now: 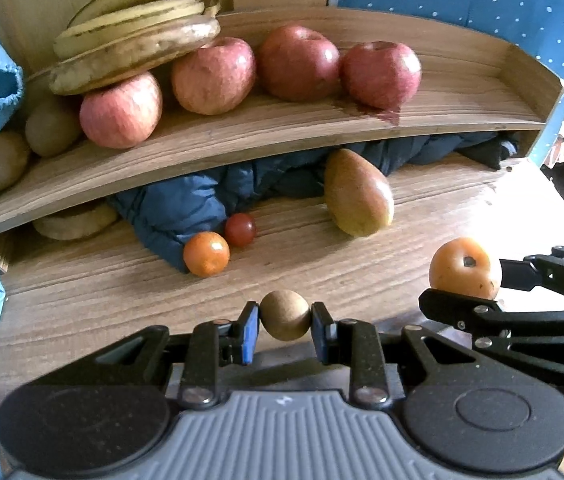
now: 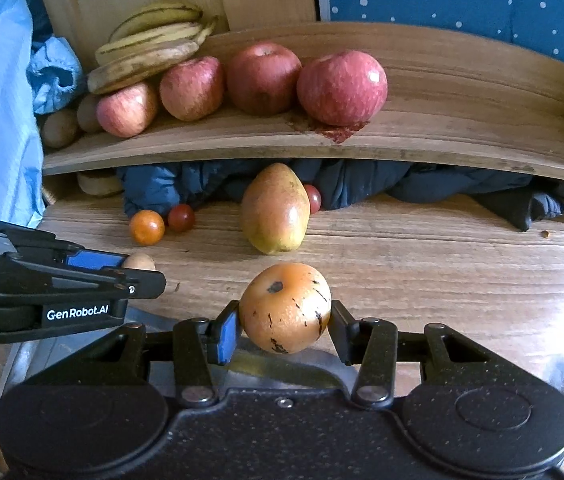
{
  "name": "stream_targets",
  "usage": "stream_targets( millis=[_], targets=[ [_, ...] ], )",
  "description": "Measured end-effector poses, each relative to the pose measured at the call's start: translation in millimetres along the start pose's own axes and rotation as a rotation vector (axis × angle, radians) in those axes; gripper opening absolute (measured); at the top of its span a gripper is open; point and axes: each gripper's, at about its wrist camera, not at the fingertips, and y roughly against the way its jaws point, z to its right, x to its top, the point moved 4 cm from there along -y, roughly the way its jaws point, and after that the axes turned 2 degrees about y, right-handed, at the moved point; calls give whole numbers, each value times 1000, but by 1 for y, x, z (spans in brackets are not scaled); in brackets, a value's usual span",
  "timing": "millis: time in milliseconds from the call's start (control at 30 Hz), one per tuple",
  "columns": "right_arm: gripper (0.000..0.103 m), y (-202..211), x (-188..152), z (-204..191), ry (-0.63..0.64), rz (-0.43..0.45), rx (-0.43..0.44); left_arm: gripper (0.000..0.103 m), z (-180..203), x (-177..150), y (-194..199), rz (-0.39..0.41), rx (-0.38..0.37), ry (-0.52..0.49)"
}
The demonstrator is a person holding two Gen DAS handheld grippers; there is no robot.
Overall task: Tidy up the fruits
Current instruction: 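Carry the kiwi and spotted orange fruit over the steel tray with both tools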
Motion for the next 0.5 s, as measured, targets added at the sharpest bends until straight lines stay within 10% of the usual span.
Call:
stream_targets(
  millis=[500],
  targets=[
    [48, 43, -29, -9, 28, 15, 22, 30, 14, -33, 32, 23, 11, 14]
  ],
)
